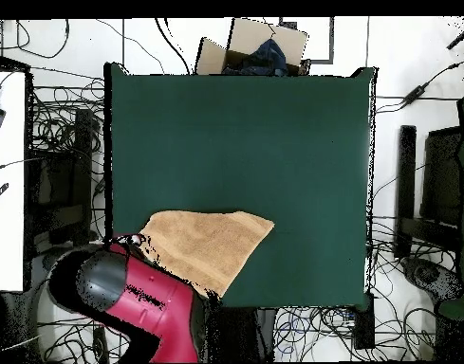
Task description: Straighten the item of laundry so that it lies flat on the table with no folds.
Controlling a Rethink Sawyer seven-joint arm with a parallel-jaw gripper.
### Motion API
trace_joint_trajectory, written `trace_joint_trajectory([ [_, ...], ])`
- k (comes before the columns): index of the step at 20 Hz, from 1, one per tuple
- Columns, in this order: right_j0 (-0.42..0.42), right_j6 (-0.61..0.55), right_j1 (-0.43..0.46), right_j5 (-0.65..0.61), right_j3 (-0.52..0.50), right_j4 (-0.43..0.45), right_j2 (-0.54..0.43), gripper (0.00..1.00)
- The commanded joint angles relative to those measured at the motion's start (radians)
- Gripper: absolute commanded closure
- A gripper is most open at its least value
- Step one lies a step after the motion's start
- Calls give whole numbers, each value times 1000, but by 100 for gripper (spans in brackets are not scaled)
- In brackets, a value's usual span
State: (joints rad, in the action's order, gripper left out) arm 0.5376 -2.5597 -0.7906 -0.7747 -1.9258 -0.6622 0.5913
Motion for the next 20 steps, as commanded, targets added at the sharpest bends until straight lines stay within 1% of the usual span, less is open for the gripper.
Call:
trace_joint_trajectory([
  [1,-64,21,28,163,-182,107,-101,0],
  [5,-100,16,45,253,-212,136,-130,0],
  [6,-119,25,47,300,-229,139,-153,0],
  [8,-150,34,46,354,-252,149,-189,0],
  [11,-177,29,54,395,-265,175,-219,0],
  [15,-243,37,80,493,-290,217,-287,0],
  [19,-280,-7,126,590,-299,262,-338,0],
  [20,-298,-16,145,628,-303,273,-364,0],
])
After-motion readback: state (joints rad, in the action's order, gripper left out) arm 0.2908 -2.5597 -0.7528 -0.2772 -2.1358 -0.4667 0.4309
